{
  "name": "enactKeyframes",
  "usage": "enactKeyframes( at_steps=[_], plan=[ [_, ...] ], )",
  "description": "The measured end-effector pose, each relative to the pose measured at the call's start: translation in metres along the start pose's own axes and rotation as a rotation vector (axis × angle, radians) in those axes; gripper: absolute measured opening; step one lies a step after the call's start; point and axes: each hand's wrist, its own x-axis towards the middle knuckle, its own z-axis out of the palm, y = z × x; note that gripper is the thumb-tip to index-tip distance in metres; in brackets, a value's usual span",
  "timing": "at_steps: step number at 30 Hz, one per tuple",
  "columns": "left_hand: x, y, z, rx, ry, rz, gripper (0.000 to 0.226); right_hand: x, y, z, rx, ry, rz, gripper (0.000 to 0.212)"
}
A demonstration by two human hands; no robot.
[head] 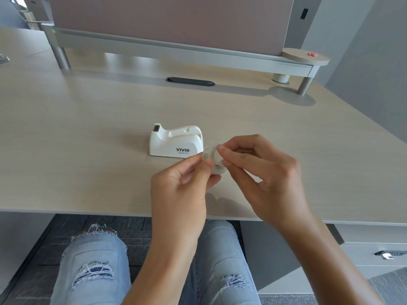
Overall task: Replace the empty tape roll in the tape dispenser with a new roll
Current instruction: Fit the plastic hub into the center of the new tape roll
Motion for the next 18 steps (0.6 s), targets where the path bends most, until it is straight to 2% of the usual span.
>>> enactKeyframes(
  at_steps=[8, 11, 15, 18],
  plan=[
    [0.004, -0.001, 0.0, -0.017, -0.033, -0.028, 0.017, -0.003, 0.002, 0.007, 0.027, 0.015, -0.038, 0.018],
    [0.003, -0.003, -0.001, -0.008, -0.021, -0.012, 0.017, -0.005, 0.0, 0.007, 0.116, 0.02, 0.06, 0.017],
    [0.0, -0.005, -0.004, -0.04, -0.014, -0.002, 0.022, -0.004, -0.007, 0.006, 0.329, 0.027, 0.307, 0.021],
    [0.0, -0.006, -0.007, -0.049, -0.017, 0.019, 0.019, -0.001, -0.013, 0.01, 0.434, 0.052, 0.393, 0.02]
  ],
)
